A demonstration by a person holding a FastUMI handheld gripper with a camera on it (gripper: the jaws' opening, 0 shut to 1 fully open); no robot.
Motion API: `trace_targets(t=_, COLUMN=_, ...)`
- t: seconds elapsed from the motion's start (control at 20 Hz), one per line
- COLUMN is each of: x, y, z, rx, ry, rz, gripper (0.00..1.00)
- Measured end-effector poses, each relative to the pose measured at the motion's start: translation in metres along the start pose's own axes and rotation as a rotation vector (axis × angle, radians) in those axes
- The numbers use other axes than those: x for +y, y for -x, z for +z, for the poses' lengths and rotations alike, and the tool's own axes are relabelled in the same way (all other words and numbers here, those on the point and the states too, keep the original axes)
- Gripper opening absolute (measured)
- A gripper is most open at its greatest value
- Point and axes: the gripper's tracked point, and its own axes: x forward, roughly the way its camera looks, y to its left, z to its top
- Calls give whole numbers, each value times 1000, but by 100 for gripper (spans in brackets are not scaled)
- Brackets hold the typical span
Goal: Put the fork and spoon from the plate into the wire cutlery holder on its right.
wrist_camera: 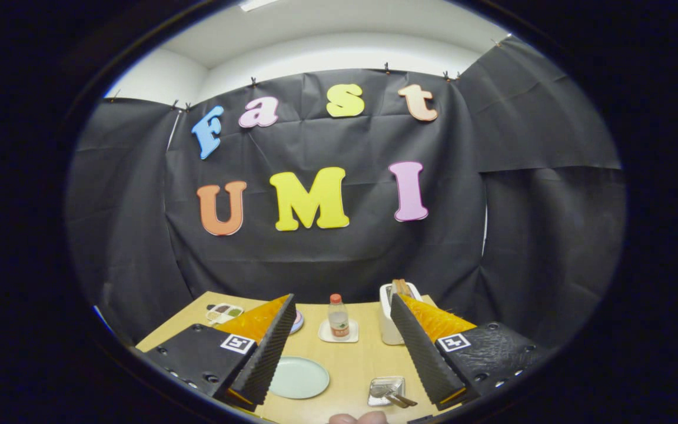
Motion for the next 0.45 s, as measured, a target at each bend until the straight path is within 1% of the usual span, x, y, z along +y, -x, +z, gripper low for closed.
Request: trace_targets(t=0.45, x=-16, y=0, z=6, rx=-8, ry=-12, rz=-23, gripper=97)
